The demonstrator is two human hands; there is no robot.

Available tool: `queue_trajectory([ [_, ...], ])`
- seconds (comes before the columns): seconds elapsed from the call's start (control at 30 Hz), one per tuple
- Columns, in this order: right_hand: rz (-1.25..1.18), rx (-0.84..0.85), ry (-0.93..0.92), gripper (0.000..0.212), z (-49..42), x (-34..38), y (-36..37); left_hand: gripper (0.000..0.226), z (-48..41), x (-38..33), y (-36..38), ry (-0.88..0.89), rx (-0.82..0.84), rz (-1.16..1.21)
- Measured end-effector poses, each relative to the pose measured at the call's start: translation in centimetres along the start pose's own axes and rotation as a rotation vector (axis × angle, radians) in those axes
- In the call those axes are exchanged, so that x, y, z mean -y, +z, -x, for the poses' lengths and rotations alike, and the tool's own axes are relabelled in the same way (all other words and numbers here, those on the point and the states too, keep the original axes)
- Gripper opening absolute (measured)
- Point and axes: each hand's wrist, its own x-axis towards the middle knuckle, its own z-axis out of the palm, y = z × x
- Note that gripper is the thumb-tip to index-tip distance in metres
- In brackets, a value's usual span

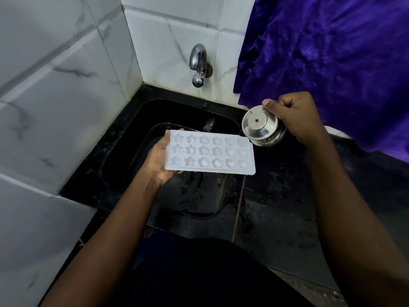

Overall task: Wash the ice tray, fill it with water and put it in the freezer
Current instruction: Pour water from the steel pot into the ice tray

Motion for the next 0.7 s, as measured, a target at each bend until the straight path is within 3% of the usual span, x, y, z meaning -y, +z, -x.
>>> queue_trajectory([
  [0.37, 0.379, 0.117, -0.062, 0.055, 1.1, 1.1, 1.9, 0.047, -0.1, 0.2, -0.2, -0.001, 0.022, 0.005],
  [0.7, 0.429, 0.096, -0.128, 0.055, 0.6, 1.8, 1.7, 0.047, -0.2, 0.2, -0.3, 0.015, 0.02, 0.012],
])
